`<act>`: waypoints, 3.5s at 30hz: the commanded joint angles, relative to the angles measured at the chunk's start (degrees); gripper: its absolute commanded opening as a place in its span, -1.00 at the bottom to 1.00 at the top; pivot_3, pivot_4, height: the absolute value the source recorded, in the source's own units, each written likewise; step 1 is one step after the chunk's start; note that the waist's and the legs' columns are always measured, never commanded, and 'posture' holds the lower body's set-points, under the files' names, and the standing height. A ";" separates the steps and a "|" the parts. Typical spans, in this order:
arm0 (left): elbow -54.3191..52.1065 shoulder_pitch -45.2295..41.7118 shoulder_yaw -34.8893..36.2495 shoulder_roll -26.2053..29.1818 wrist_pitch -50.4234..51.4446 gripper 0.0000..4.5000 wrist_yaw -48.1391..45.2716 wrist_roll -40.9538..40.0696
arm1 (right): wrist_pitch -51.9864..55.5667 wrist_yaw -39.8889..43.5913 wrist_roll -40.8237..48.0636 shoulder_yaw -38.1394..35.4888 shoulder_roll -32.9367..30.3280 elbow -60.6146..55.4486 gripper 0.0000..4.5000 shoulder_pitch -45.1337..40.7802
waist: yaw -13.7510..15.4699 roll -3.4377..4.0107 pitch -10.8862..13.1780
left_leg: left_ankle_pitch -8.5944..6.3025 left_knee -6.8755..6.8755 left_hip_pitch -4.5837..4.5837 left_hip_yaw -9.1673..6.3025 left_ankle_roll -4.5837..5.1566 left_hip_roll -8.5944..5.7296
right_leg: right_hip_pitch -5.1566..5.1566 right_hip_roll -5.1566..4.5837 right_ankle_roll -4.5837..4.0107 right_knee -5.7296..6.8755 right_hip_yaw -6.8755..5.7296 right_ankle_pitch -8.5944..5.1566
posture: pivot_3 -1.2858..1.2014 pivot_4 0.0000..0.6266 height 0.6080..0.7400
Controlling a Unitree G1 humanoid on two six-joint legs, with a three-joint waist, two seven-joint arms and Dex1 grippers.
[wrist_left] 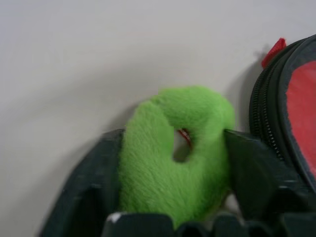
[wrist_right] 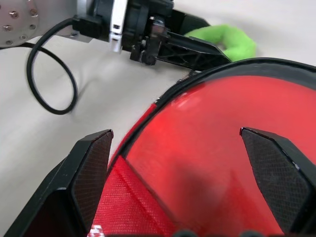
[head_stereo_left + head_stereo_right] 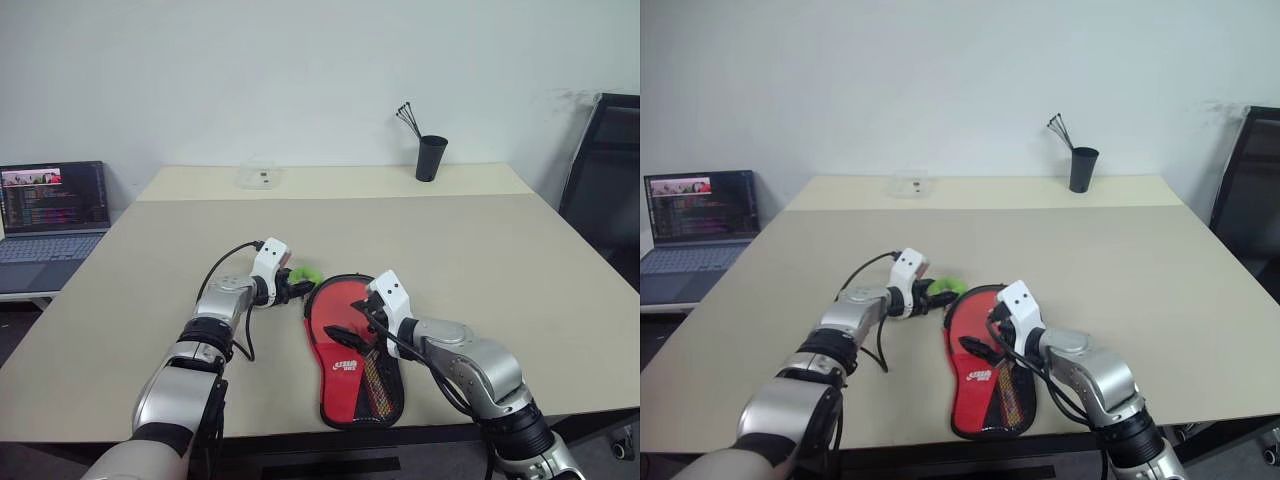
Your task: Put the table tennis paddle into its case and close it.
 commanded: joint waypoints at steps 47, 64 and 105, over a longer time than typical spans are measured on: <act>20.33 -25.78 -19.00 -21.46 -29.48 -0.94 22.83 34.51 | 2.09 -12.49 -12.51 4.64 13.10 2.92 1.00 12.06 | 0.34 -0.25 -0.17 | -0.02 -0.04 0.34 0.05 -0.02 -0.11 | 0.32 -0.06 0.02 -0.08 0.03 0.01 | 0.03 -0.52 1.00; 20.21 -24.13 -16.63 -27.59 -31.83 -0.52 14.65 31.89 | 1.83 -12.95 -12.53 4.25 13.04 3.54 1.00 12.26 | 0.33 -0.25 -0.17 | -0.02 -0.06 0.27 0.04 -0.03 -0.18 | 0.31 -0.12 0.02 -0.16 0.01 0.00 | 0.03 -0.52 1.00; 5.71 -8.44 -1.69 -10.69 -18.70 0.58 -18.39 8.98 | 11.10 0.98 4.65 -20.91 -9.27 -6.91 1.00 2.10 | 0.20 -0.23 -0.13 | -0.02 -0.02 0.15 0.02 -0.03 -0.16 | 0.22 -0.08 0.01 -0.10 0.01 0.01 | 0.03 -0.52 1.00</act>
